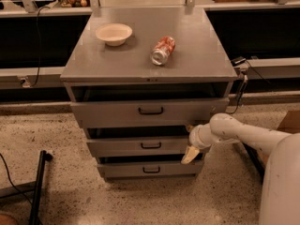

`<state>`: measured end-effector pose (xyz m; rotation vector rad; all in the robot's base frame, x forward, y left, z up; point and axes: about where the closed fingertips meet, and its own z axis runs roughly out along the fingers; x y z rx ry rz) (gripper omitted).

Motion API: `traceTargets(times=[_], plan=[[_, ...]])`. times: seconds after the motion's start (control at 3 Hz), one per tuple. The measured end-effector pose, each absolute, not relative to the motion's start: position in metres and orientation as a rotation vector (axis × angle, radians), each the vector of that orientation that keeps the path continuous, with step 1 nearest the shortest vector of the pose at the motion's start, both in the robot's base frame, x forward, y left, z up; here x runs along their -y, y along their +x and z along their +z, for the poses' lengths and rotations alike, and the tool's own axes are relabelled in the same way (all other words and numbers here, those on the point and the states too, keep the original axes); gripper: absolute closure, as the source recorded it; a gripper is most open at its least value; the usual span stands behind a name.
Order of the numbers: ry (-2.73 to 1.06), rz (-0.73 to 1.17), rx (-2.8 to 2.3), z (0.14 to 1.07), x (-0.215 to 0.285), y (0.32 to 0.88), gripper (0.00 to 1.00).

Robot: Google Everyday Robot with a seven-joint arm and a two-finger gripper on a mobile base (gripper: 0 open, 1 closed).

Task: Open middle drawer

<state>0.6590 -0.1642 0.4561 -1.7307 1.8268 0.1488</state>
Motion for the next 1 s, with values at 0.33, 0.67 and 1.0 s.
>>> traceTargets(times=[0.33,0.67,1.0], plan=[[-1.702,0.158,-1.874,0.441,0.178,0.661,0.01],[-1.691,0.166,-1.906,0.429,0.184,0.657,0.2],[-1.697,0.179,-1.924,0.421,0.182,0.646,0.43]])
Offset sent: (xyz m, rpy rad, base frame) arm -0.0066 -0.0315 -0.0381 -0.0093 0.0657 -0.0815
